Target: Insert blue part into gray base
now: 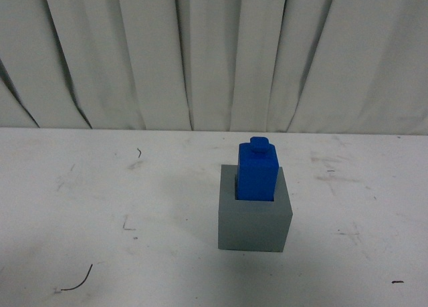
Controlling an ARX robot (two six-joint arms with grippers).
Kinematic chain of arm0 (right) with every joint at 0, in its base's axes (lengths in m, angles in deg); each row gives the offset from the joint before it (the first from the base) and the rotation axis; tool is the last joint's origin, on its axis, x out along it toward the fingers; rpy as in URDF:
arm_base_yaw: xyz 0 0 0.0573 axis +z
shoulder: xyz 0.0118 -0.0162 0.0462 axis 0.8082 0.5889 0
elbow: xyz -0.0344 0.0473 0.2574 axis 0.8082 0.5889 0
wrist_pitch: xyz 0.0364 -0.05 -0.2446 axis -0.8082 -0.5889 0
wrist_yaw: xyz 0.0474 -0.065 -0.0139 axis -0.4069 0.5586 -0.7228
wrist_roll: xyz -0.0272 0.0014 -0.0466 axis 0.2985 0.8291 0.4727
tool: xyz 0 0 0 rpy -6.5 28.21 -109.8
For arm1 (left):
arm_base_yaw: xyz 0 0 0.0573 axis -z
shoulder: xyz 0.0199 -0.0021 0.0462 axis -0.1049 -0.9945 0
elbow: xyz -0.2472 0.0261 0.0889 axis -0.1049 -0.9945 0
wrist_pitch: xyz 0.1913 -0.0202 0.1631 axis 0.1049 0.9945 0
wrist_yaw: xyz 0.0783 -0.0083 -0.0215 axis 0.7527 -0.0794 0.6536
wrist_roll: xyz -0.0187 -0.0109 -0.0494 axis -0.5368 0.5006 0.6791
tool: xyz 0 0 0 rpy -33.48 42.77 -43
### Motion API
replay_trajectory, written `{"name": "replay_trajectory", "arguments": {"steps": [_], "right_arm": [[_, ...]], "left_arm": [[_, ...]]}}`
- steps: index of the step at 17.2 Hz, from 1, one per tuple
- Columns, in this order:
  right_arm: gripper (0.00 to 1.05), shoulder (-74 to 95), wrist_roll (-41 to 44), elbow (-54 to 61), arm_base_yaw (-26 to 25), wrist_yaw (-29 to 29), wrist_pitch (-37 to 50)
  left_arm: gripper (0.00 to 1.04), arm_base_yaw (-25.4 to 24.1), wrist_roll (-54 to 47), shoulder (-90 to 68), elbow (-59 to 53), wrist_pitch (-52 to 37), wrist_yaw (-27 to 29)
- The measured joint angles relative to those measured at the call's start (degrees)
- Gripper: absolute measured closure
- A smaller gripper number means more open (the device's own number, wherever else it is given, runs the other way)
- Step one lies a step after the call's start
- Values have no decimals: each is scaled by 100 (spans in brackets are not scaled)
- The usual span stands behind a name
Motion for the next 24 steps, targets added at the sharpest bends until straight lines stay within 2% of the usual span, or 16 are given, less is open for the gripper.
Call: {"name": "replay_trajectory", "arguments": {"steps": [11, 12, 16, 17, 18, 24], "right_arm": [[103, -1093, 0, 0, 0, -7, -1123], [103, -1637, -2, -4, 0, -20, -1967], [103, -2046, -2, -2, 0, -11, -2103], [97, -2048, -2, -2, 0, -11, -2109], [86, -2048, -2, -2, 0, -11, -2109], [11, -2048, -2, -2, 0, -11, -2109]], "left_arm": [[7, 0, -2, 0, 0, 0, 0], [7, 0, 0, 0, 0, -2, 0], [7, 0, 0, 0, 0, 0, 2], [7, 0, 0, 0, 0, -4, 2], [7, 0, 0, 0, 0, -2, 0], [7, 0, 0, 0, 0, -2, 0]]}}
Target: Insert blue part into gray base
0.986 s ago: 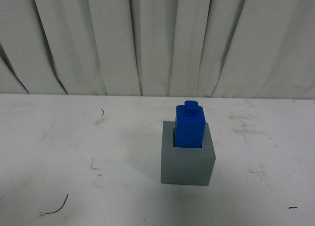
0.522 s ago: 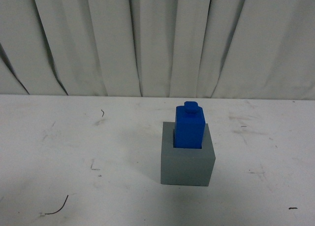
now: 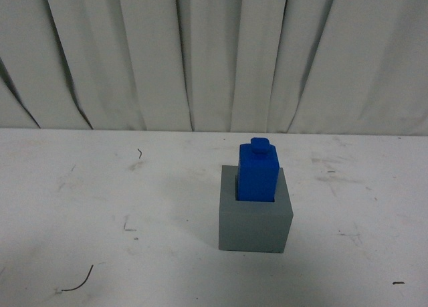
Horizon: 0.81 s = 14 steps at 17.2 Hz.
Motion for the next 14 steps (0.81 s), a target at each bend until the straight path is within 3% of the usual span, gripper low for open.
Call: {"name": "replay_trajectory", "arguments": {"steps": [1, 14], "right_arm": [[6, 0, -7, 0, 0, 2, 0], [6, 0, -4, 0, 0, 0, 0]], "left_arm": [[7, 0, 0, 0, 0, 0, 0], [7, 0, -2, 0, 0, 0, 0]]}}
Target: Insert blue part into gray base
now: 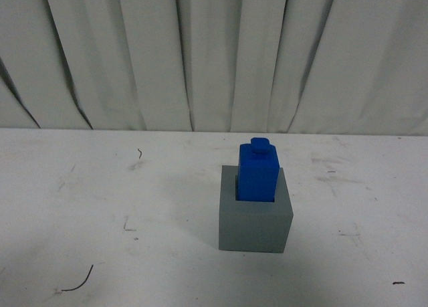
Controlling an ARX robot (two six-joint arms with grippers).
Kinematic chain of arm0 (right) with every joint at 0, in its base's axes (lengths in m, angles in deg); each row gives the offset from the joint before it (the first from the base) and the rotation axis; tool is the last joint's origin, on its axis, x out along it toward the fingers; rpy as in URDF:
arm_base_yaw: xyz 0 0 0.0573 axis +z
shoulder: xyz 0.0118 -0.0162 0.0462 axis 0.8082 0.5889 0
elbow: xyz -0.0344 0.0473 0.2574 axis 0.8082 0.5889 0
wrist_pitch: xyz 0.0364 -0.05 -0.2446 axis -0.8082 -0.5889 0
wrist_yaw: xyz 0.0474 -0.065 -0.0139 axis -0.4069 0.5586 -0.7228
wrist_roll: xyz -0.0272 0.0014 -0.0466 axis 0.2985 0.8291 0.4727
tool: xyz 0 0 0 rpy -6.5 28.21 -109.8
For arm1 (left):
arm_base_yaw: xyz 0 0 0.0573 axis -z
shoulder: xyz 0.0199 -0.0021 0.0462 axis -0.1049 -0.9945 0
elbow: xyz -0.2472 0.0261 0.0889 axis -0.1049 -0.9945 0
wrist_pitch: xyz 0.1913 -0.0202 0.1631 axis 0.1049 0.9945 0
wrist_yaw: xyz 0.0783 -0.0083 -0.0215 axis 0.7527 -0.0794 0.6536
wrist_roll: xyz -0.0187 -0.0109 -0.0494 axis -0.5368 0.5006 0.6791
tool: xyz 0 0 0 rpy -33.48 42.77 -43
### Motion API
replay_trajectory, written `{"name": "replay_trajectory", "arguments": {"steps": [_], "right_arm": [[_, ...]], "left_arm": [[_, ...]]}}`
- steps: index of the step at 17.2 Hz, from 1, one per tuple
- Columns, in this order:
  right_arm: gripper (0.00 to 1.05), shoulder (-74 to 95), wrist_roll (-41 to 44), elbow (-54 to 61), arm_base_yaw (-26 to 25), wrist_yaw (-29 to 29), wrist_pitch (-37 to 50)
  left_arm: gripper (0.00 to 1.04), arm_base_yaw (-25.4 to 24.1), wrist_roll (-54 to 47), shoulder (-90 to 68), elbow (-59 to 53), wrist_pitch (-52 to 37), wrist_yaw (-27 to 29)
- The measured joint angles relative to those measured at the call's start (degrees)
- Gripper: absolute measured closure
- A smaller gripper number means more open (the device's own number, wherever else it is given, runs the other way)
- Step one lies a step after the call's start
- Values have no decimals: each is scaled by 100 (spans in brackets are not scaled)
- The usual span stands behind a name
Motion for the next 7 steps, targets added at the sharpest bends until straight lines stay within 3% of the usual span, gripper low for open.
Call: {"name": "replay_trajectory", "arguments": {"steps": [7], "right_arm": [[6, 0, 0, 0, 0, 0, 0]], "left_arm": [[7, 0, 2, 0, 0, 0, 0]]}}
